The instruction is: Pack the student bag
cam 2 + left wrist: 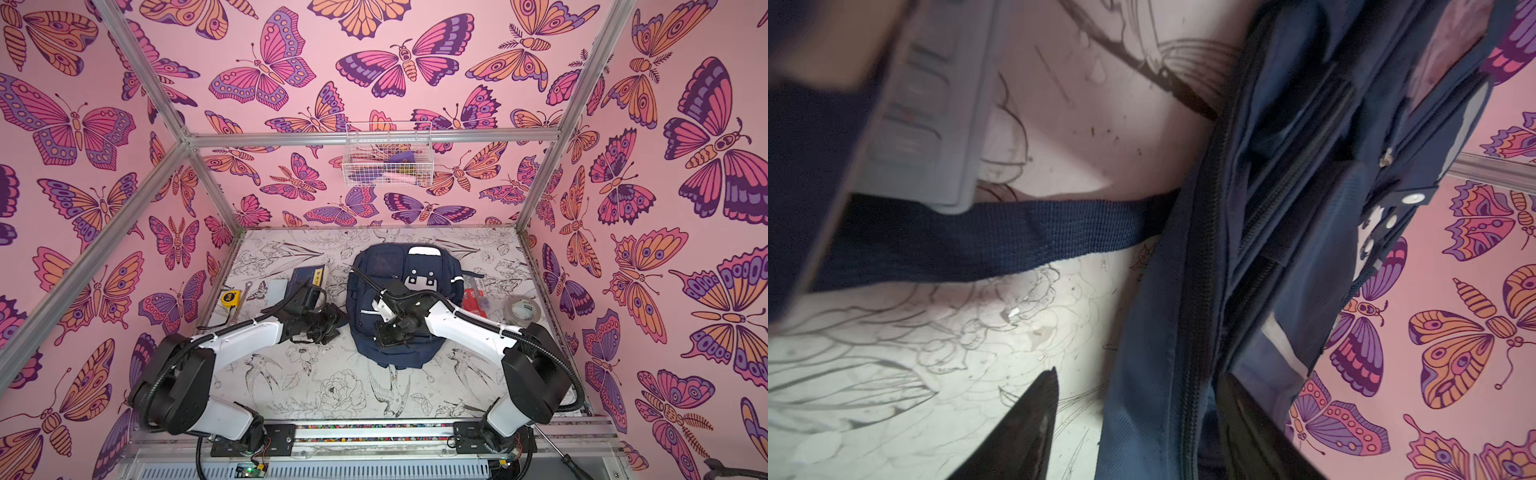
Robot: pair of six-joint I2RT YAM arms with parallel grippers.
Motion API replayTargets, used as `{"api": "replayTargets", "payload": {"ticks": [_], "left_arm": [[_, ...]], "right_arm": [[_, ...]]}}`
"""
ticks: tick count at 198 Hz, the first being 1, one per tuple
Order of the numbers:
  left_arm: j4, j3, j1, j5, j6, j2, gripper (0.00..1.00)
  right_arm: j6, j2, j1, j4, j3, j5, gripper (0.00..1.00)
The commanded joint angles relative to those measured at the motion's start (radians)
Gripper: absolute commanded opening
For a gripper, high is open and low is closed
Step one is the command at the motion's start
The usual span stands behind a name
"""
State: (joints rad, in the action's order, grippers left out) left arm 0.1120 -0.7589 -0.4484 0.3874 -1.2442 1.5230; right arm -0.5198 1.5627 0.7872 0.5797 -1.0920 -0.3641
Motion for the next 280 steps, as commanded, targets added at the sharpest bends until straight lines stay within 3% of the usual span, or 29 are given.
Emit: {"api": "replayTargets", "payload": {"ticks": [1, 28, 49, 60, 90, 115, 148, 173, 224, 280], "left_arm": [[-0.154, 0.003, -0.007, 0.085, -0.053, 0.050, 0.56], [-0.292, 0.004, -0.012, 0.142, -0.100, 0.114, 0.42], [-0.321, 0.013, -0.013, 0.140, -0.100, 0.109, 0.20], [-0.325, 0.023, -0.013, 0.135, -0.101, 0.096, 0.00], [-0.332, 0.052, -0.022, 0.109, -0.111, 0.053, 0.00], [-0.332, 0.064, -0.055, 0.066, -0.115, 0.011, 0.00], [-0.353, 0.114, -0.075, 0.011, -0.134, -0.082, 0.00], [-0.369, 0.185, -0.070, -0.027, -0.148, -0.181, 0.00], [-0.324, 0.336, -0.069, -0.124, -0.176, -0.371, 0.00], [-0.337, 0.314, -0.068, -0.124, -0.196, -0.326, 0.00]], "right_arm": [[-0.009, -0.032, 0.004, -0.024, -0.011, -0.021, 0.00], [-0.024, -0.029, 0.004, -0.029, 0.000, -0.015, 0.00], [-0.043, -0.024, 0.004, -0.044, 0.009, -0.008, 0.00], [-0.051, -0.020, 0.011, -0.050, 0.008, -0.003, 0.00], [-0.081, 0.056, 0.050, -0.092, -0.038, 0.001, 0.00], [-0.090, 0.169, 0.101, -0.111, -0.180, 0.004, 0.00], [-0.095, 0.321, 0.104, -0.105, -0.374, 0.007, 0.00], [-0.086, 0.371, 0.096, -0.118, -0.430, -0.001, 0.00], [-0.076, 0.264, 0.075, -0.107, -0.312, 0.045, 0.00], [-0.129, 0.152, 0.146, -0.131, -0.169, 0.017, 0.00]]}}
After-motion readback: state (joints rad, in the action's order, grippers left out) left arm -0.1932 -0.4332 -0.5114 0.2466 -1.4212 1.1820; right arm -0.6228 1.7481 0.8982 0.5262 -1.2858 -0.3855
